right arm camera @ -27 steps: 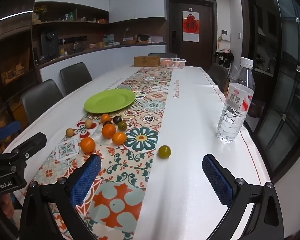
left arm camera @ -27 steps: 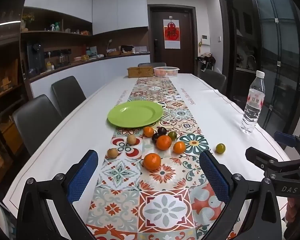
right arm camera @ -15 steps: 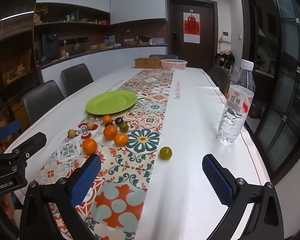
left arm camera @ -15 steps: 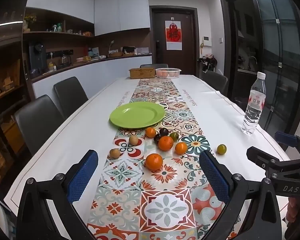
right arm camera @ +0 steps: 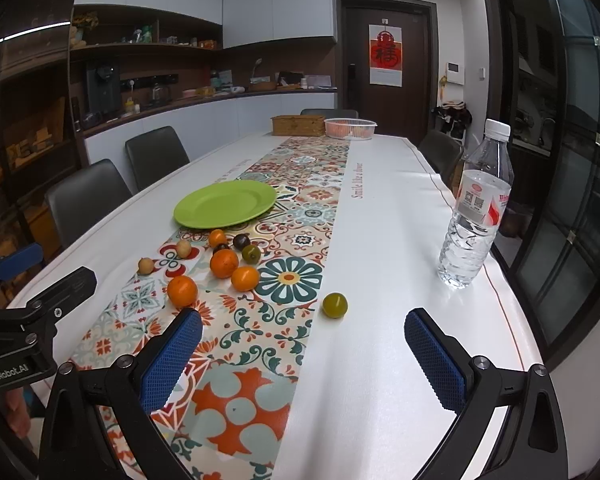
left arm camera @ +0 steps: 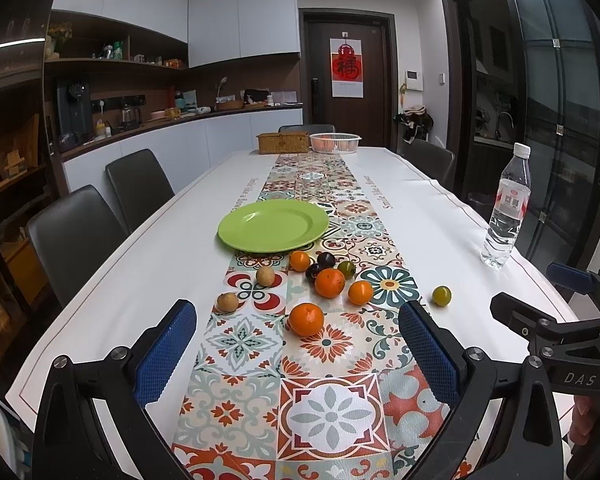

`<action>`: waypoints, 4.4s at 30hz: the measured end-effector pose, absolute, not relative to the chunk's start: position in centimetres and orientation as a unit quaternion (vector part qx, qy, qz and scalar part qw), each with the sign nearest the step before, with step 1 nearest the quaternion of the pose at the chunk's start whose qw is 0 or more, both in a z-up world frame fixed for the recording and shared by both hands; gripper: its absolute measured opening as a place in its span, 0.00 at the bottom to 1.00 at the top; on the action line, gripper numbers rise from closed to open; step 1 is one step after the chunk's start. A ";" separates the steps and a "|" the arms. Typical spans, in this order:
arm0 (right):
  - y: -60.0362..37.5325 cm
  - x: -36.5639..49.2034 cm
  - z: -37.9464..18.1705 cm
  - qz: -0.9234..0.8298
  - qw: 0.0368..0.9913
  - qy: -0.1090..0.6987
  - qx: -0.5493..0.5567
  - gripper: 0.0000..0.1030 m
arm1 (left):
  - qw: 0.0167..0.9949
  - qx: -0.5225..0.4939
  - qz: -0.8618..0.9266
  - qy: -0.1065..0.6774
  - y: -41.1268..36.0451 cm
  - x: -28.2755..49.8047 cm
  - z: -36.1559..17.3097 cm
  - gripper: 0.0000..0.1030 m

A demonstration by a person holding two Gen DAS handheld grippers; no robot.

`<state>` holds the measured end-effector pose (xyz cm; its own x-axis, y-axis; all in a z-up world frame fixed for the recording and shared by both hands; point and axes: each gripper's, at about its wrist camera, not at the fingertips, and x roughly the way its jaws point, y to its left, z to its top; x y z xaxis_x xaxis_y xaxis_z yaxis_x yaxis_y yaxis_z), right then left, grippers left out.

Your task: Organize fruits

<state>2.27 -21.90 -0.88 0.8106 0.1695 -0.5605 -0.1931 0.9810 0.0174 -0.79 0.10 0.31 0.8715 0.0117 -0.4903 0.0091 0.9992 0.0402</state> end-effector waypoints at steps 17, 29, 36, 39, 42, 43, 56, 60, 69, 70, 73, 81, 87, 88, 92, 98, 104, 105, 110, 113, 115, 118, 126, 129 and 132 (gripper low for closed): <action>-21.8 2.2 -0.8 0.095 0.952 0.292 -0.021 0.99 | 0.968 0.018 0.003 0.252 0.3 -0.9 0.3 1.00; -21.8 2.1 -0.8 0.096 0.952 0.289 -0.023 0.99 | 0.968 0.017 0.003 0.249 0.4 -1.1 0.6 1.00; -21.7 2.1 -0.7 0.095 0.952 0.289 -0.023 0.99 | 0.969 0.017 0.004 0.246 0.4 -1.2 0.9 1.00; -21.7 2.1 -0.7 0.095 0.952 0.289 -0.024 0.99 | 0.969 0.017 0.004 0.245 0.4 -1.2 0.9 1.00; -21.7 2.1 -0.7 0.095 0.952 0.289 -0.024 0.99 | 0.969 0.017 0.004 0.246 0.4 -1.2 0.8 1.00; -21.7 2.1 -0.7 0.095 0.952 0.289 -0.024 0.99 | 0.969 0.017 0.004 0.245 0.4 -1.2 0.8 1.00; -21.8 2.6 -1.2 0.099 0.949 0.298 -0.022 0.99 | 0.967 0.017 0.005 0.256 0.5 -0.8 0.2 1.00; -21.7 3.0 -1.8 0.100 0.947 0.304 -0.022 0.99 | 0.964 0.018 0.007 0.265 0.5 -0.4 -0.3 1.00; -21.3 4.2 -3.1 0.092 0.944 0.315 -0.032 0.99 | 0.957 0.015 0.009 0.290 0.7 1.7 -1.9 1.00; -21.2 4.4 -3.2 0.092 0.944 0.316 -0.034 0.99 | 0.956 0.012 0.008 0.294 0.7 2.0 -2.2 1.00; -21.0 5.3 -3.7 0.089 0.942 0.322 -0.041 0.99 | 0.951 0.009 0.009 0.308 0.9 3.0 -3.0 1.00; -20.5 8.1 -5.3 0.086 0.932 0.348 -0.048 0.99 | 0.942 0.017 0.009 0.334 0.9 5.4 -4.7 0.99; -20.3 9.9 -6.4 0.083 0.924 0.369 -0.049 0.97 | 0.937 0.018 0.008 0.350 1.0 7.4 -5.6 0.92; -20.4 10.2 -6.5 0.084 0.923 0.372 -0.049 0.97 | 0.936 0.019 0.007 0.352 1.0 7.6 -5.7 0.91; -20.5 11.6 -7.4 0.082 0.917 0.388 -0.045 0.92 | 0.931 0.021 0.004 0.365 0.8 9.1 -6.4 0.86; -20.8 13.5 -9.0 0.078 0.905 0.416 -0.036 0.81 | 0.922 0.024 -0.004 0.387 0.6 10.9 -7.8 0.79; -21.2 14.9 -9.9 0.071 0.898 0.433 -0.034 0.72 | 0.911 0.023 -0.024 0.412 0.4 12.4 -9.1 0.66; -21.2 15.1 -10.1 0.070 0.897 0.436 -0.033 0.70 | 0.908 0.021 -0.028 0.417 0.5 12.6 -9.3 0.64; -21.4 16.0 -10.8 0.069 0.890 0.450 -0.028 0.59 | 0.903 0.018 -0.034 0.428 0.4 13.3 -9.8 0.59; -21.3 16.5 -11.2 0.069 0.887 0.456 -0.030 0.48 | 0.898 0.015 -0.037 0.438 0.4 13.7 -10.1 0.52; -21.2 16.7 -11.3 0.068 0.886 0.457 -0.035 0.43 | 0.895 0.009 -0.041 0.444 0.6 13.9 -10.3 0.48; -21.2 17.0 -11.2 0.068 0.885 0.458 -0.033 0.38 | 0.892 0.005 -0.045 0.449 0.8 14.2 -10.4 0.42; -20.7 17.2 -11.1 0.075 0.885 0.458 -0.039 0.29 | 0.890 0.005 -0.054 0.452 0.8 14.4 -10.3 0.38; -20.5 16.9 -10.7 0.083 0.887 0.454 -0.037 0.29 | 0.893 0.010 -0.055 0.447 0.7 14.1 -9.9 0.38; -20.2 16.5 -10.0 0.094 0.889 0.447 -0.037 0.29 | 0.897 0.011 -0.057 0.439 0.7 13.7 -9.1 0.38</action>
